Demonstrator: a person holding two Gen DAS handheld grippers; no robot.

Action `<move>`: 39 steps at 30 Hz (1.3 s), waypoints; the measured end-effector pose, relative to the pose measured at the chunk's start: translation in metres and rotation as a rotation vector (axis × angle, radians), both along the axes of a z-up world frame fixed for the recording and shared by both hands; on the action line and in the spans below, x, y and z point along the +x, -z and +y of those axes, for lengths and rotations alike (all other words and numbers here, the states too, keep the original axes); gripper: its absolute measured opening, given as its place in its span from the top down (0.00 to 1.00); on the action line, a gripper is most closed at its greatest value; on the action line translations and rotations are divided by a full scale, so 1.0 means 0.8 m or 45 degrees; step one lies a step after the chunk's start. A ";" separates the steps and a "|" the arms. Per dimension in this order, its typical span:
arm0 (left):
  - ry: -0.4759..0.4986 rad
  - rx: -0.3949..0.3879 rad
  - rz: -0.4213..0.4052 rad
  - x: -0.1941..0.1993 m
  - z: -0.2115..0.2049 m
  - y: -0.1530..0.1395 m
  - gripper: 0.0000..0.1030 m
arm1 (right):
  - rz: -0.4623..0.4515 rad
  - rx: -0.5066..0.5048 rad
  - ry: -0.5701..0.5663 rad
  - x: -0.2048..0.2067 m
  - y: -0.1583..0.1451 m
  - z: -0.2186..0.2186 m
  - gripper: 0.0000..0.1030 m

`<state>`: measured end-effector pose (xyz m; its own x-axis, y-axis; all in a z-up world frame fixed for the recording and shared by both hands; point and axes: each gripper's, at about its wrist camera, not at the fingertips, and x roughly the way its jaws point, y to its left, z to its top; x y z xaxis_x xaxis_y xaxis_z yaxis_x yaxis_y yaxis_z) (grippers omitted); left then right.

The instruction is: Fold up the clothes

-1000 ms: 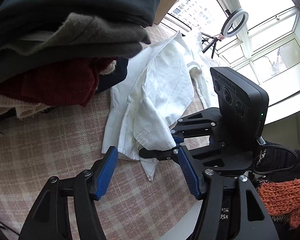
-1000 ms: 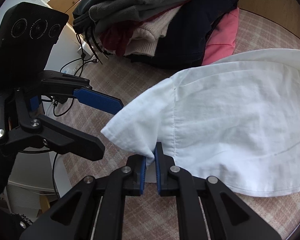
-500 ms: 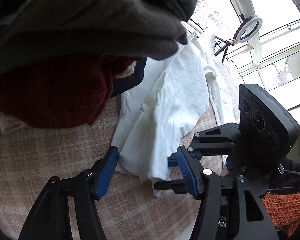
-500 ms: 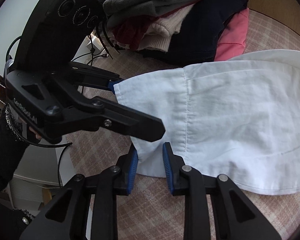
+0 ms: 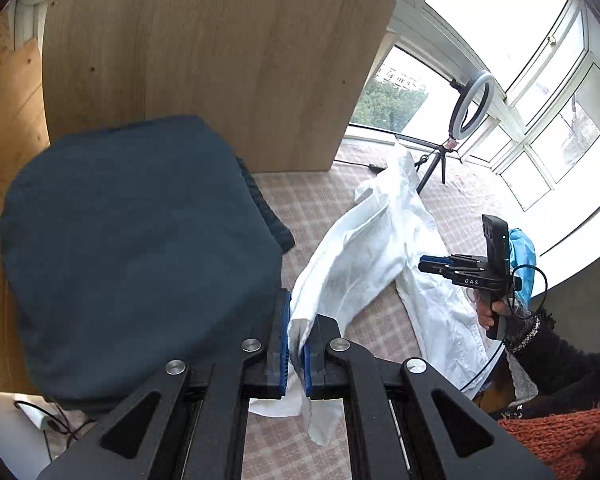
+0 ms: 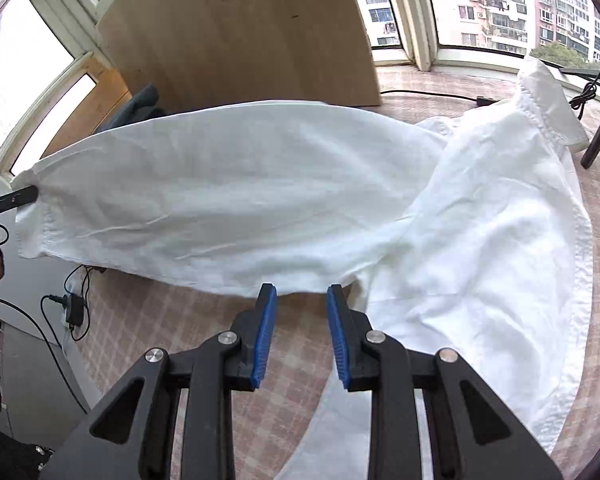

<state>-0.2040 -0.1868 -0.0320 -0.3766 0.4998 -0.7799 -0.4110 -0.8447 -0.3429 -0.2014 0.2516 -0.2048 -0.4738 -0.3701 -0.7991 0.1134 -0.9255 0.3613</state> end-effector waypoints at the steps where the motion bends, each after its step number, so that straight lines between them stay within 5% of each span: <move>1: -0.008 -0.005 0.015 -0.007 -0.007 -0.014 0.96 | -0.031 0.019 0.022 -0.020 0.010 0.019 0.75; 4: 0.013 0.014 -0.019 -0.004 -0.008 -0.017 0.96 | -0.144 0.059 0.034 -0.068 0.038 0.051 0.75; 6: 0.003 -0.057 -0.077 0.003 0.001 0.007 0.96 | -0.215 0.065 0.000 -0.090 0.051 0.051 0.76; 9: -0.079 -0.089 -0.191 0.014 0.000 0.050 0.96 | -0.086 0.055 0.051 -0.115 0.013 0.083 0.76; 12: -0.109 -0.073 -0.236 0.028 0.007 0.074 0.96 | -0.105 0.310 0.007 -0.174 0.010 0.074 0.76; 16: -0.149 -0.010 -0.240 0.056 0.007 0.075 0.96 | -0.370 0.677 -0.030 -0.204 0.053 0.103 0.76; 18: -0.160 -0.014 -0.250 0.067 0.009 0.079 0.96 | -0.289 0.479 -0.062 -0.213 0.018 0.107 0.76; 21: -0.200 -0.004 -0.272 0.068 0.010 0.090 0.96 | -0.261 0.279 -0.268 -0.243 -0.007 0.076 0.74; 23: -0.229 -0.008 -0.285 0.065 0.009 0.096 0.96 | -0.215 0.517 -0.524 -0.252 -0.001 0.031 0.61; 26: -0.249 -0.032 -0.307 0.060 0.007 0.102 0.96 | -0.177 0.826 -0.827 -0.251 0.030 -0.003 0.59; 33: -0.251 -0.087 -0.340 0.058 0.014 0.104 0.96 | -0.247 0.861 -1.079 -0.255 0.070 -0.007 0.59; 34: -0.250 -0.095 -0.343 0.058 0.014 0.104 0.96 | -0.256 0.842 -1.090 -0.255 0.069 -0.005 0.61; 38: -0.260 -0.107 -0.348 0.058 0.012 0.103 0.96 | -0.329 0.813 -1.084 -0.256 0.068 0.006 0.97; 39: -0.260 -0.107 -0.348 0.059 0.012 0.102 0.96 | -0.335 0.809 -1.085 -0.254 0.064 0.007 0.97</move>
